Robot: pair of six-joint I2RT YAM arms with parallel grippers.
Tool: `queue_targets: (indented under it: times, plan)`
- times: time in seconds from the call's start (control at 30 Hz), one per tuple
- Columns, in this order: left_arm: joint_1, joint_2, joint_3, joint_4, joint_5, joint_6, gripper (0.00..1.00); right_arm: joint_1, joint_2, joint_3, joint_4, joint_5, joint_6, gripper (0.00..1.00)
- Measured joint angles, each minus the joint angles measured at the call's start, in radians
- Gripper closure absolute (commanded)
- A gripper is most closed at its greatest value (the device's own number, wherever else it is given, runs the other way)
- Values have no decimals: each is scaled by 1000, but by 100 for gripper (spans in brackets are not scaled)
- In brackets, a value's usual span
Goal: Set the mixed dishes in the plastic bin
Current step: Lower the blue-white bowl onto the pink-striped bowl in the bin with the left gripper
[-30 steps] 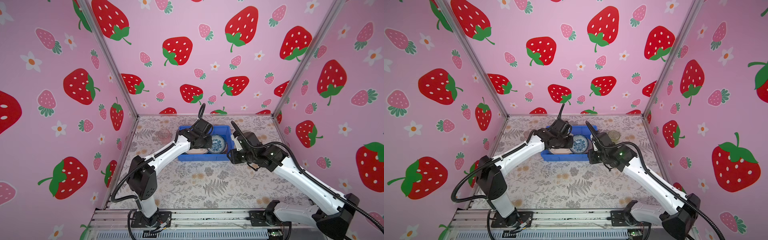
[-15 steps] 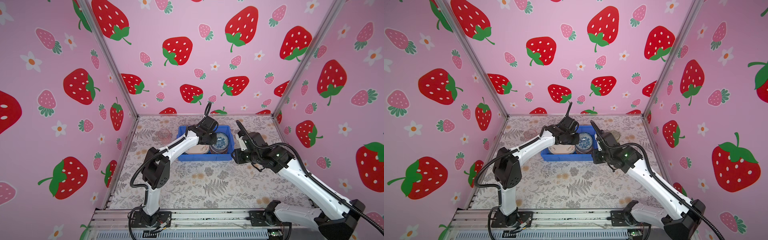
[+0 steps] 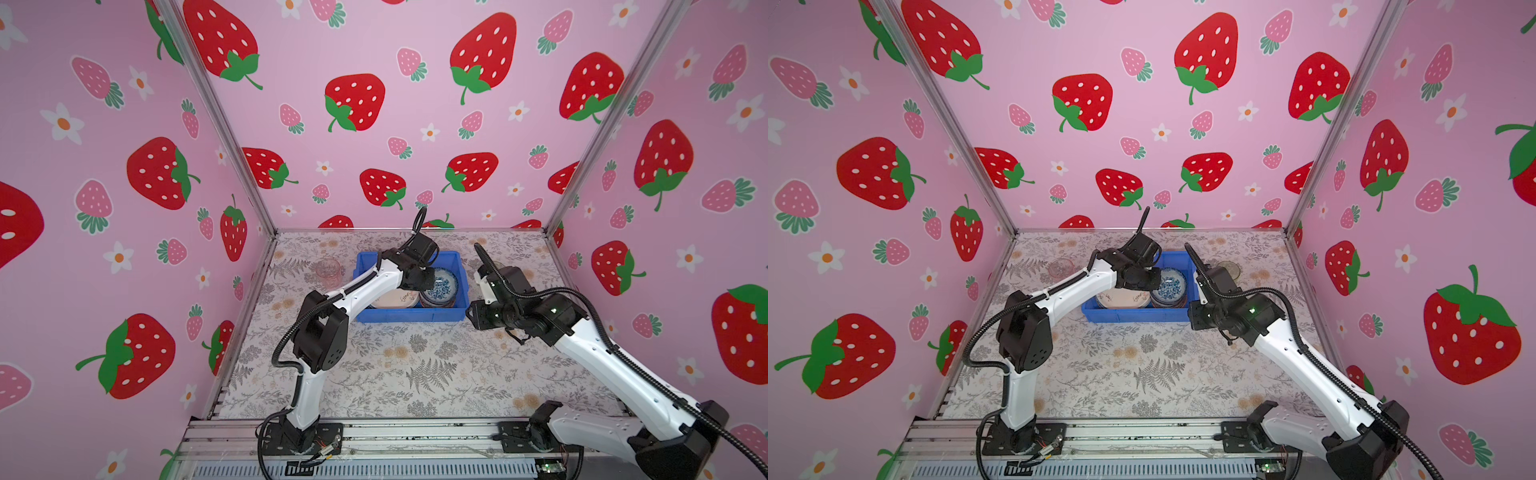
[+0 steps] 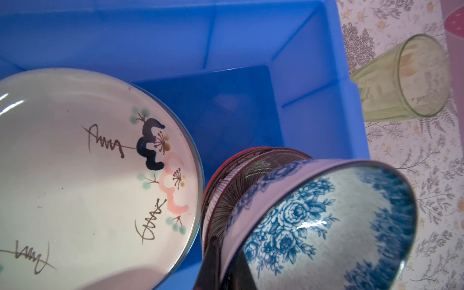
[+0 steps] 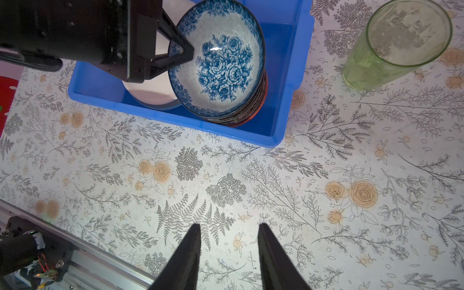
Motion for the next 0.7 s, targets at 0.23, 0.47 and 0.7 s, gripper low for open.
queue_targets:
  times: [0.23, 0.47, 0.7]
  plan:
    - [0, 1, 0, -2, 8, 0, 100, -4, 0, -2, 3, -6, -8, 59]
    - [0, 2, 12, -16, 10, 1, 100, -5, 0, -14, 8, -12, -9, 58]
    - [0, 2, 48, -40, 8, 4, 95, -8, 0, -23, 20, -16, -9, 58]
